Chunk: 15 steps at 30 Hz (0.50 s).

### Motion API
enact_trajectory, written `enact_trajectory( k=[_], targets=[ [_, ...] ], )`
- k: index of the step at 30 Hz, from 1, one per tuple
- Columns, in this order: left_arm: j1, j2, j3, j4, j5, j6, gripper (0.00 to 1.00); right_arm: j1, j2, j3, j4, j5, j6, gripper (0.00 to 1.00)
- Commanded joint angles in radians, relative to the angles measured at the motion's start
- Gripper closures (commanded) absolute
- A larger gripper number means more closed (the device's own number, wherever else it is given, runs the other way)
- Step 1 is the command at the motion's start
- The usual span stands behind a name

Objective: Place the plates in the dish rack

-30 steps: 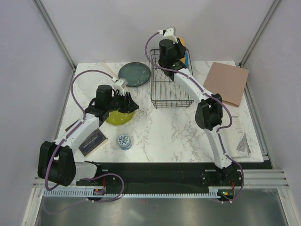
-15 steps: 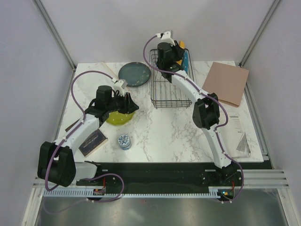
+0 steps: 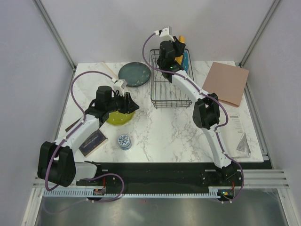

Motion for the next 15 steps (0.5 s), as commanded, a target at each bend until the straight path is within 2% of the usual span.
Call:
enact_trajectory(
  k=[1,7,15],
  targets=[
    [0.0,-0.011,-0.014,0.051,0.016,-0.02,0.51,0.002,-0.06,0.033,0.178,-0.02,-0.09,1.0],
    [0.002,-0.017,-0.025,0.052,0.012,-0.017,0.51,0.004,-0.086,-0.059,0.288,-0.076,-0.209,1.0],
    [0.005,-0.022,-0.031,0.057,0.007,-0.018,0.51,0.004,-0.061,-0.053,0.276,-0.089,-0.246,1.0]
  ],
)
